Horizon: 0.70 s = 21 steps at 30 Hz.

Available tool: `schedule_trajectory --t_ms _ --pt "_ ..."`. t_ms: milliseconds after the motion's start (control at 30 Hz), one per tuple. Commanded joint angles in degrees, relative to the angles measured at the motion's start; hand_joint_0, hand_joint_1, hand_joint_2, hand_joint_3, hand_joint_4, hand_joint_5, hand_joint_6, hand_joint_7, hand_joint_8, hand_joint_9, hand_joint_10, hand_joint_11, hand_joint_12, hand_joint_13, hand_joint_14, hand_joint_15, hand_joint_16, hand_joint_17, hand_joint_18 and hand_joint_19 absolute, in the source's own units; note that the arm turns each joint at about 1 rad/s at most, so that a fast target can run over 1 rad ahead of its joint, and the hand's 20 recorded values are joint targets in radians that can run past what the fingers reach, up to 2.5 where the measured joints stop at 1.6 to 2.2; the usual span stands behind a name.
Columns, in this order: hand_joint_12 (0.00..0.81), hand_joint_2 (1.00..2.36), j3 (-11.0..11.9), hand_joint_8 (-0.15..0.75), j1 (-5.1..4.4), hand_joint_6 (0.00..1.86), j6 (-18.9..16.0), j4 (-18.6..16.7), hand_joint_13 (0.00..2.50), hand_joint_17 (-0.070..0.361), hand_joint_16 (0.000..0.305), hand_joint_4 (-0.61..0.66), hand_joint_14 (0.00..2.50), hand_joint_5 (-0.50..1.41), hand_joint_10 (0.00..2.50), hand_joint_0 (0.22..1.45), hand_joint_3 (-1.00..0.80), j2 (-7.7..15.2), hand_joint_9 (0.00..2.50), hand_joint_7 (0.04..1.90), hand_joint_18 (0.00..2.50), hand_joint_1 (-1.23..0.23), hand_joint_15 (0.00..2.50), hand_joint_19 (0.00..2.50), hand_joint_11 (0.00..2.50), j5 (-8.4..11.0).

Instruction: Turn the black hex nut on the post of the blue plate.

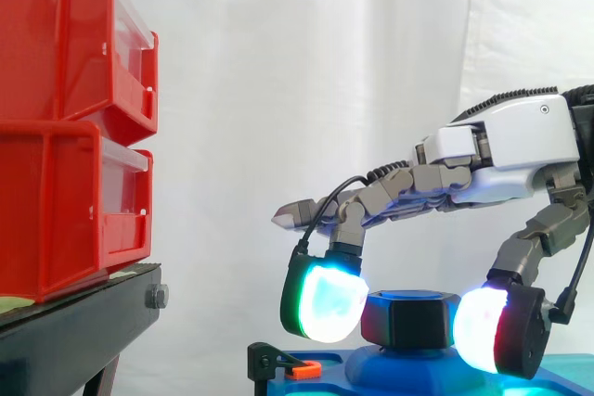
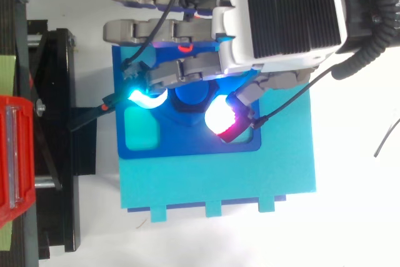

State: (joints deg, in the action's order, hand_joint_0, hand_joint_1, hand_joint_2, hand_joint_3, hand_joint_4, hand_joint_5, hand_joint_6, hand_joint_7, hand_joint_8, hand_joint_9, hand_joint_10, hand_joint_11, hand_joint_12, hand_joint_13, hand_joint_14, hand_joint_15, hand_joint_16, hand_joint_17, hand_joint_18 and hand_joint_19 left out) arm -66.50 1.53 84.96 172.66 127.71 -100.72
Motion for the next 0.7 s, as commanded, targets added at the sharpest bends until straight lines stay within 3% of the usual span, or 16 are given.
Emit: schedule_trajectory --t_ms 0,667 --pt "0.264 1.00 0.0 0.068 0.14 0.50 0.0 0.1 0.00 0.081 0.036 -0.02 0.00 -0.30 0.00 0.49 -0.50 0.0 0.00 0.81 0.00 -0.71 0.02 0.15 0.00 0.00" --pt "0.290 1.00 0.1 0.093 0.67 0.50 1.6 2.1 0.00 0.092 0.041 0.01 0.00 -0.30 0.00 0.42 -0.50 -1.3 0.00 0.82 0.00 -0.65 0.03 0.15 0.00 0.00"
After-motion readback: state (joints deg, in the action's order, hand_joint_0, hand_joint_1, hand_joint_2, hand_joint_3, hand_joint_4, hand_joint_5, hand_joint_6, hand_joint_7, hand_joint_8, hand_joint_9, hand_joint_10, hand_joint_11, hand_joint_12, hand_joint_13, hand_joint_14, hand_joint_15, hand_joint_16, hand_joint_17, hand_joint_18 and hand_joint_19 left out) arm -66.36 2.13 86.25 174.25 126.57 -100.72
